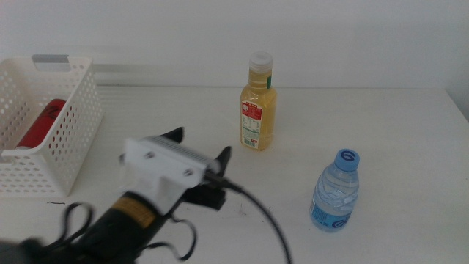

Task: Use arms to grab the bottles and put them into the dustbin to the left of the table.

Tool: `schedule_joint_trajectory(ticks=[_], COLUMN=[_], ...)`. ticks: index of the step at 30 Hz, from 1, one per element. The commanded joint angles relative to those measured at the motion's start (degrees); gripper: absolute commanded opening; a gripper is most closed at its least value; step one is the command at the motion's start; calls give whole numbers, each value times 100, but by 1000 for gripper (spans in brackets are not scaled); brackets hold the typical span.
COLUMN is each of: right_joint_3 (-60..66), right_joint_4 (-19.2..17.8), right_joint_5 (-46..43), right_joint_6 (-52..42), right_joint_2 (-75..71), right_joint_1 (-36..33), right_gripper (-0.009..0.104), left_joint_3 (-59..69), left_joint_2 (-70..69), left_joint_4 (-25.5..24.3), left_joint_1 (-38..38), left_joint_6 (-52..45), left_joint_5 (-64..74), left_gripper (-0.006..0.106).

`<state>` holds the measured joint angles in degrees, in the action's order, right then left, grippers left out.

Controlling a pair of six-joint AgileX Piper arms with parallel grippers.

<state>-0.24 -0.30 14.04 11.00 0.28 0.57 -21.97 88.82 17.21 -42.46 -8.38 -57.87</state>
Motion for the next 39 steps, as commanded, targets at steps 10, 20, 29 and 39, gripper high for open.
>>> schedule_joint_trajectory(ticks=[10, 20, 29, 39], right_joint_3=[24, 24, 24, 24], right_joint_4=[-59, -59, -59, -59], right_joint_5=[-44, -44, -44, -44], right_joint_6=[-40, -40, -40, -40], right_joint_2=[-28, -28, -28, -28], right_joint_1=[35, 35, 35, 35], right_gripper=[91, 91, 91, 91], left_joint_3=[-1788, -2677, -3614, -4614], left_joint_2=[1962, 2900, 3576, 4248], left_joint_4=[-321, -1643, -1721, -1681], left_joint_1=[135, 814, 930, 938], left_joint_6=[395, 1317, 1381, 1315], left_joint_5=[-107, -38, 141, 460], left_gripper=[94, 94, 94, 94])
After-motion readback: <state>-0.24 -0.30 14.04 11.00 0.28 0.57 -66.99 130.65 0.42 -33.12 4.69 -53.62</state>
